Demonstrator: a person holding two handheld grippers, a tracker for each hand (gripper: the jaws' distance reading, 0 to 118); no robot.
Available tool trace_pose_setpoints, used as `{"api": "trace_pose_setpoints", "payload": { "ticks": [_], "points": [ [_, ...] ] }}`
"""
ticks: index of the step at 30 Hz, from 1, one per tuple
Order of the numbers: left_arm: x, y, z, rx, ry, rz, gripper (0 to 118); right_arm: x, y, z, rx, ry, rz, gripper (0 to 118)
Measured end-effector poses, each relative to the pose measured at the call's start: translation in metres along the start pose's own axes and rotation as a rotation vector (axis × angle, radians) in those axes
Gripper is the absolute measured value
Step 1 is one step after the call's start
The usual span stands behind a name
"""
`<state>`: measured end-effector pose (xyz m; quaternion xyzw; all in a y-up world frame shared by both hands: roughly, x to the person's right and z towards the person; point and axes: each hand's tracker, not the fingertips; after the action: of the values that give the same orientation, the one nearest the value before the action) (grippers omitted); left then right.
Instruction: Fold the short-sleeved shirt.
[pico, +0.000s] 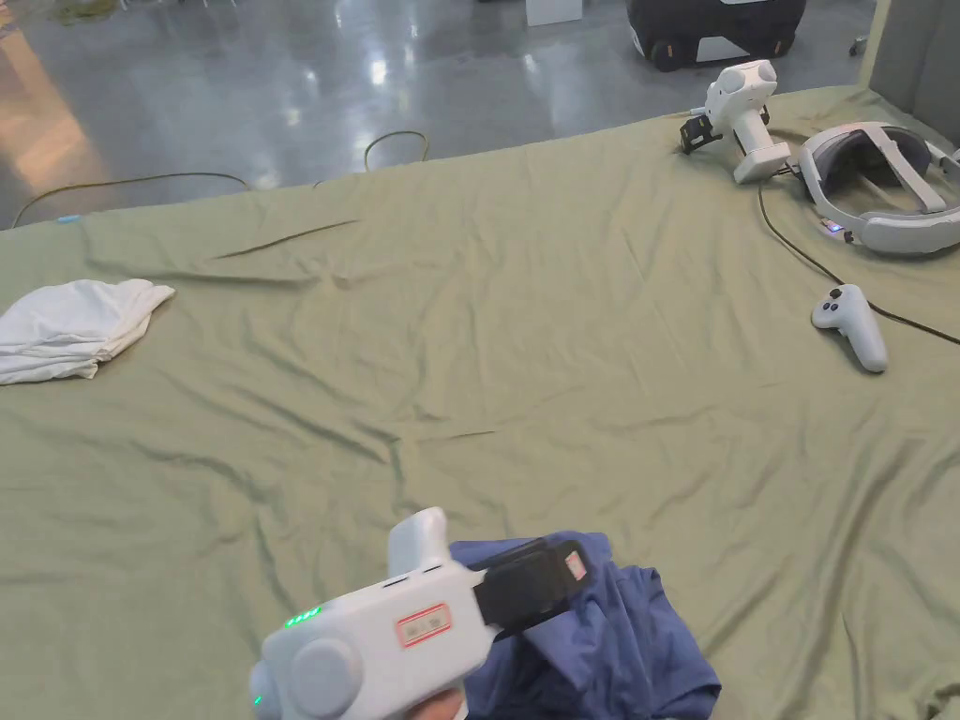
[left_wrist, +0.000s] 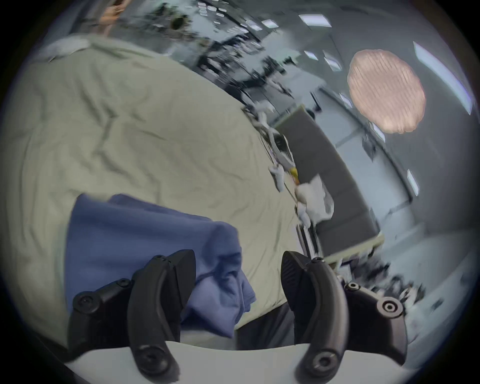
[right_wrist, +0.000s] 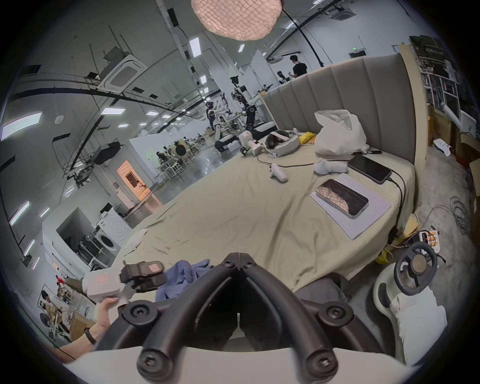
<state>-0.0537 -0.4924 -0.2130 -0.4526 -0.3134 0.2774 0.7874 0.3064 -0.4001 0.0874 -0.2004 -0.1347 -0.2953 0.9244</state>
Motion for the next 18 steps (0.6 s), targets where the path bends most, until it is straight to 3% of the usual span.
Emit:
{"api": "trace_pose_setpoints", "payload": {
  "ticks": [2,4,5,9,12,15,17,18],
  "points": [
    [-0.020,-0.002,-0.001,-0.008,-0.068,0.112,68,0.001,-0.001,-0.003,-0.013,-0.008,-0.002,0],
    [-0.029,-0.008,-0.025,-0.087,-0.088,0.188,8,-0.001,-0.001,-0.005,-0.020,-0.011,-0.001,0],
    [-0.032,-0.015,-0.042,-0.098,-0.070,0.199,3,-0.003,0.000,-0.004,-0.023,-0.008,0.000,0],
    [-0.027,-0.040,-0.102,-0.315,0.046,0.093,2,-0.015,-0.002,0.000,-0.021,-0.006,0.043,0],
    [-0.022,-0.032,-0.096,-0.268,0.029,0.073,2,-0.024,-0.006,-0.005,-0.047,0.000,0.071,0],
    [-0.016,-0.019,-0.058,-0.205,-0.034,0.077,6,-0.039,-0.015,-0.030,-0.159,0.071,0.122,0],
    [-0.019,-0.008,-0.019,-0.125,-0.074,0.037,30,-0.058,-0.025,-0.061,-0.272,0.140,0.194,0],
    [-0.022,-0.003,0.003,-0.082,-0.057,0.036,58,-0.071,-0.032,-0.077,-0.313,0.156,0.241,0]
  ]
}}
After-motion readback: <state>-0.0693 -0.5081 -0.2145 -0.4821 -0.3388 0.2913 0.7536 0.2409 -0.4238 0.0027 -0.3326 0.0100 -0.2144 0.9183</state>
